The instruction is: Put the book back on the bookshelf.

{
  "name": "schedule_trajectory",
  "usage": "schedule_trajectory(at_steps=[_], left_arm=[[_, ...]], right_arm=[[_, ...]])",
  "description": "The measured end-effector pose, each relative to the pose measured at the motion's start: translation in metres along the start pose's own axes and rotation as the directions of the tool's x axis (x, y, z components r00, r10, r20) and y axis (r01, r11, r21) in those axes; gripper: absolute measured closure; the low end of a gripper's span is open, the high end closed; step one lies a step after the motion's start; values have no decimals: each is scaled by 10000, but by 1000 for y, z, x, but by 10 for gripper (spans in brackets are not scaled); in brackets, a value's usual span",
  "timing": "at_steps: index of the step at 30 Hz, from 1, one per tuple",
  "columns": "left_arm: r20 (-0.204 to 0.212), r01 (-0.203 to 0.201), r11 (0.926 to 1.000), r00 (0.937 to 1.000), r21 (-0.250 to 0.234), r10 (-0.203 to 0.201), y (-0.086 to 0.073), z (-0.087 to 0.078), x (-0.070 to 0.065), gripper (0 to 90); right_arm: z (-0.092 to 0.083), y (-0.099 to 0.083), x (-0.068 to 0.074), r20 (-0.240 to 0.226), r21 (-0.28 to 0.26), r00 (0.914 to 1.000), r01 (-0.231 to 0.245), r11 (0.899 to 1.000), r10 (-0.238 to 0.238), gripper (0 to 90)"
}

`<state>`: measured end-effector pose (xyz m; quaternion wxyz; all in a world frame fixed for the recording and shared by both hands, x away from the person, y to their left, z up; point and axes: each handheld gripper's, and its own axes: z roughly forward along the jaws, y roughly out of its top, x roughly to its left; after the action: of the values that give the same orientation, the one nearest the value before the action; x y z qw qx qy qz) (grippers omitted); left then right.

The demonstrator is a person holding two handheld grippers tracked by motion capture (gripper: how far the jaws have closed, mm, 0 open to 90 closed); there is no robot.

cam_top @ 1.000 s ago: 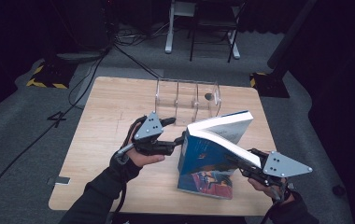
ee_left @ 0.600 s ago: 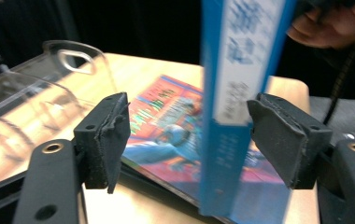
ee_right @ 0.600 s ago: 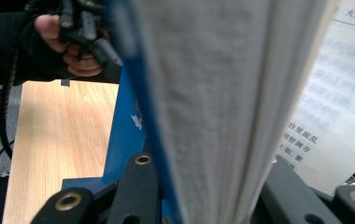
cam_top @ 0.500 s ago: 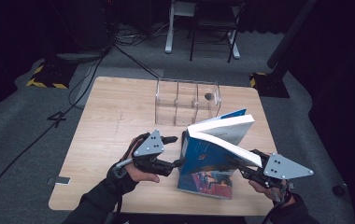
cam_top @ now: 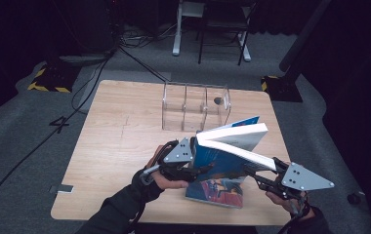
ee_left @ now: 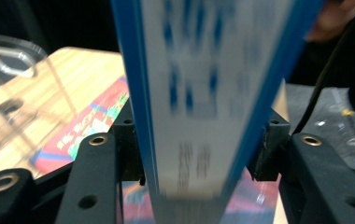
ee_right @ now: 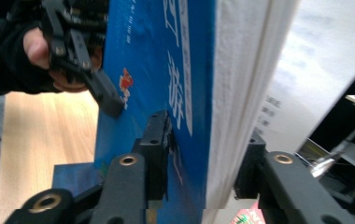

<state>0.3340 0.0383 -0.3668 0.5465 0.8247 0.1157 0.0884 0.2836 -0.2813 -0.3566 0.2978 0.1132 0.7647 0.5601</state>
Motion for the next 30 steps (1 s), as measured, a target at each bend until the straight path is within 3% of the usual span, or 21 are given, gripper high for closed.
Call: schedule_trajectory(at_steps=[7, 14, 17, 21, 26, 30], left_arm=[[-73, -363, 9983, 9993, -452, 360, 22, 4, -2, 512], [-14, -464, 9950, 9989, -888, 464, 34, 1, -2, 517], [77, -451, 9947, 9989, -923, 460, 39, 2, -1, 517], [118, -461, 9950, 9988, -889, 474, 42, 2, 0, 517], [150, -482, 9941, 9986, -972, 498, 49, 2, 1, 516], [64, -629, 9934, 9979, -956, 638, 52, 3, -1, 543]], right_arm=[[-13, -7, -10, 688, -62, 9965, -471, 9989, 475, 524], [-9, -17, -17, 1031, 69, 9899, -988, 9951, 976, 400], [1, -29, -21, 772, 498, 9857, -1535, 9869, 1495, 341], [13, -38, -21, 530, 797, 9823, -1835, 9798, 1797, 309], [24, -45, -18, 274, 1082, 9801, -1983, 9742, 1965, 322], [30, -47, -14, 395, 1119, 9796, -2002, 9733, 1969, 313]])
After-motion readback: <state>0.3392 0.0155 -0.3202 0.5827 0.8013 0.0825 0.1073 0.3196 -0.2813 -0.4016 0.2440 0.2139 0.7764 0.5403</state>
